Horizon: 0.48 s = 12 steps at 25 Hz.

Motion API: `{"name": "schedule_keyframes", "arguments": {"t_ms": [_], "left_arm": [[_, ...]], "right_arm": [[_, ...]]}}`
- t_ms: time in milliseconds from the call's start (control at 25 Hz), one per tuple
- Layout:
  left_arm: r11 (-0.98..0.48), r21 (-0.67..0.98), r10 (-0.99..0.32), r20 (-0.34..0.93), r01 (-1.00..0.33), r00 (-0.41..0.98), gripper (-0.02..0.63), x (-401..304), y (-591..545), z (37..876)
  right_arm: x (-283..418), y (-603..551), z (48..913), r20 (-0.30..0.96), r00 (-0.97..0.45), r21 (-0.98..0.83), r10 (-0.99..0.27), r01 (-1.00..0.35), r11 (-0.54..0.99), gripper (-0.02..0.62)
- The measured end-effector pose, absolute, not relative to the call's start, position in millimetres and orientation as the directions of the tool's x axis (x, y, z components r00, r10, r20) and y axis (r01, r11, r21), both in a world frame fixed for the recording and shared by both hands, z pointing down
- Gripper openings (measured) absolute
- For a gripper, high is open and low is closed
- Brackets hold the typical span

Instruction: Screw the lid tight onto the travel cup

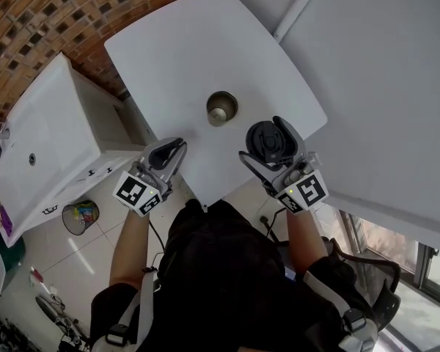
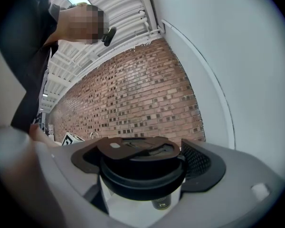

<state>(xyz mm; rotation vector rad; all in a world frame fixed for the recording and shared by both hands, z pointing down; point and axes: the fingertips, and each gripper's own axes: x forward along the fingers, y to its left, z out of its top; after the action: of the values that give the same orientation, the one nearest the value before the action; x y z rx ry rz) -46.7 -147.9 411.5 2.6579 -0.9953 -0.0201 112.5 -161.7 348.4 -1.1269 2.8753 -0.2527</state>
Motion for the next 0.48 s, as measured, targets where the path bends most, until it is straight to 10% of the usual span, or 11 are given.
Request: {"name": "schedule_keyframes", "arguments": {"t_ms": [160, 360, 480], "left_arm": [[-0.745, 0.283, -0.602, 0.102, -0.604, 0.792, 0.055, -25.0, -162.5, 434.5], [-0.701, 0.196, -0.676, 0.122, -0.685, 0.727, 0.352, -10.2, -192.3, 471.3], [-0.719, 0.182, -0.638, 0.209, -0.67, 0.741, 0.399, 7.2, -205.7, 512.8]], "right_arm": [[119.1, -164.0, 354.3, 0.025, -0.728, -0.179, -0.685, -0.678, 0.713, 0.479], [118.3, -176.9, 368.3, 0.035, -0.731, -0.194, -0.682, -0.674, 0.713, 0.479], [113.6, -187.1, 376.5, 0.042, -0.734, -0.193, -0.678, -0.672, 0.715, 0.48]]}}
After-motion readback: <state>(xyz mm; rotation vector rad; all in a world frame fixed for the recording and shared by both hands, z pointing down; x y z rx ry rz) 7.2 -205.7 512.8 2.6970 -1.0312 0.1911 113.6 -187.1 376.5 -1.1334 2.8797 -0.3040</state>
